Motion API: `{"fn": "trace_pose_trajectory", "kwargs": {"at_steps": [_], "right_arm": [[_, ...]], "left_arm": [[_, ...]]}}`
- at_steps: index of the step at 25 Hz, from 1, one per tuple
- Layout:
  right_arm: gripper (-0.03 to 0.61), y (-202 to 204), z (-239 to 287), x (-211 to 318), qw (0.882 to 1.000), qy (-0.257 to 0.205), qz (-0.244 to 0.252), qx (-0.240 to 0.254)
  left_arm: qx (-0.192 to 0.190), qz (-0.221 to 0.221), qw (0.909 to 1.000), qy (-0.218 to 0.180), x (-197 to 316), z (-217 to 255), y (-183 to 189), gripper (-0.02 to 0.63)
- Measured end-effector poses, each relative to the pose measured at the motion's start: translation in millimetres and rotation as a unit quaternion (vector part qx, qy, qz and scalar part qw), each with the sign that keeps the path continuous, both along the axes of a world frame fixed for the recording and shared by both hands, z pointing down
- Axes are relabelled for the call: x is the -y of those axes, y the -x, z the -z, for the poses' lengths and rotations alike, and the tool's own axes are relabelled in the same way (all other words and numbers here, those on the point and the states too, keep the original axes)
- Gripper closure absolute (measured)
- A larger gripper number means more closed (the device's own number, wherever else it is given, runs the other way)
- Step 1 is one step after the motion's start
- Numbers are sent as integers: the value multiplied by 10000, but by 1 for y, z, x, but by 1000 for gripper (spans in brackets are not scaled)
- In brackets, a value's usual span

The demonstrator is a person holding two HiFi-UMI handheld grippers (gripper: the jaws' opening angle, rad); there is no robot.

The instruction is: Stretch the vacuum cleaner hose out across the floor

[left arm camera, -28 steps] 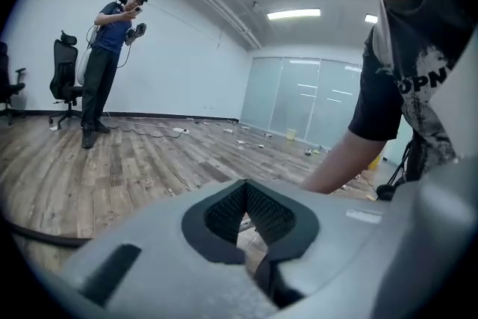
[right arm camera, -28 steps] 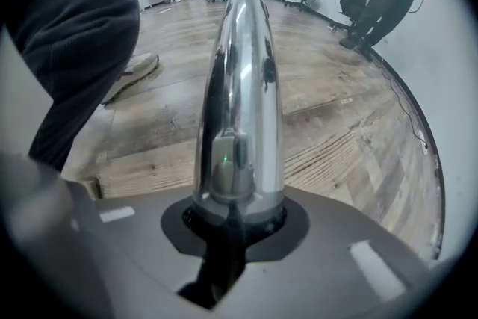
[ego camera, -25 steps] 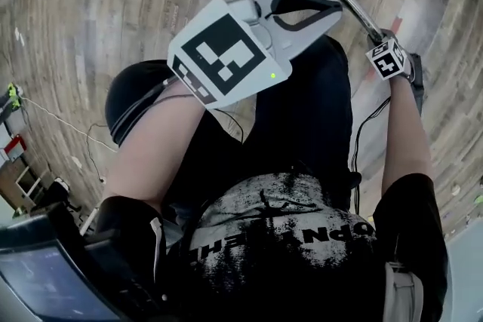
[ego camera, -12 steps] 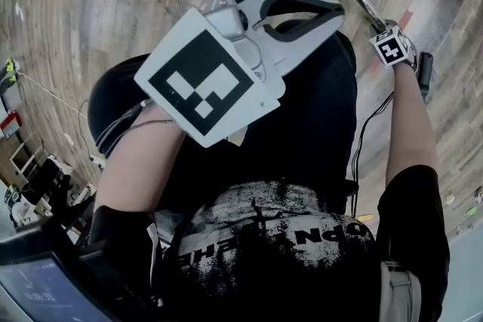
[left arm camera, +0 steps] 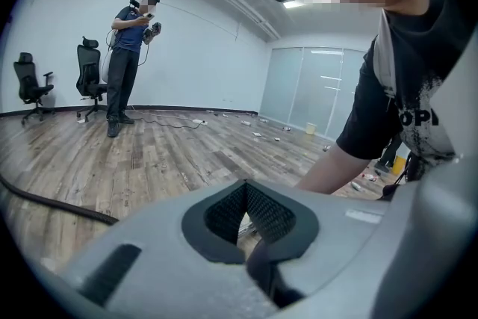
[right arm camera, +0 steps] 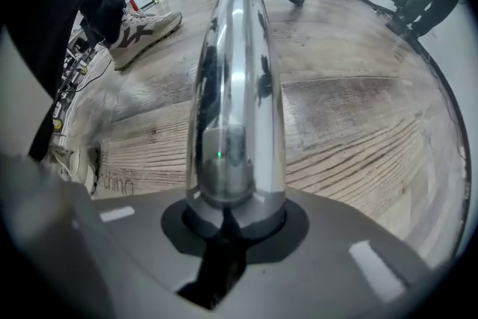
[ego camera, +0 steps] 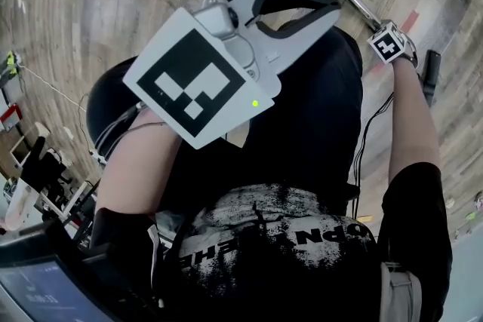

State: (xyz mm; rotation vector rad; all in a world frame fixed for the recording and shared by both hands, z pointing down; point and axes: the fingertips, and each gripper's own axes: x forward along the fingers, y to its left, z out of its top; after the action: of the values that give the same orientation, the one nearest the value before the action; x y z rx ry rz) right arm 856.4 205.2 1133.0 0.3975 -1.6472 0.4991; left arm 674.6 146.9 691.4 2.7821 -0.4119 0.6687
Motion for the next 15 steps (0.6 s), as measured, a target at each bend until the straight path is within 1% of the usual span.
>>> {"fn": "trace_pose_trajectory", "kwargs": {"at_steps": [1,5,8,10,12,13,14,15], "right_arm": [[520,-1,0,-1,10000,74,20,-12],[517,-3,0,-2,10000,48,27,10],[515,0,1,6,9998,-181,101,4],[517,2,1,7,9996,-246,151,-57],[522,1,0,3,9996,-153,162,-175],[511,-2,0,-3,9996,21,105,-272],[477,-6,-2,-12,9989,275,8,-372],[404,-8,-2,-19,9978,497,-67,-435]], "left_arm": [[-42,24,10000,0,1,2,-1,614],[-94,54,9999,23,1,6,-2,614],[-88,62,9999,35,1,5,-2,614],[-117,74,9999,39,1,7,-3,614],[-159,60,9998,33,0,10,-4,614],[-170,41,9998,23,0,11,-5,614],[-175,18,9998,5,0,12,-5,614],[-183,-2,9998,-19,0,13,-6,614]]}}
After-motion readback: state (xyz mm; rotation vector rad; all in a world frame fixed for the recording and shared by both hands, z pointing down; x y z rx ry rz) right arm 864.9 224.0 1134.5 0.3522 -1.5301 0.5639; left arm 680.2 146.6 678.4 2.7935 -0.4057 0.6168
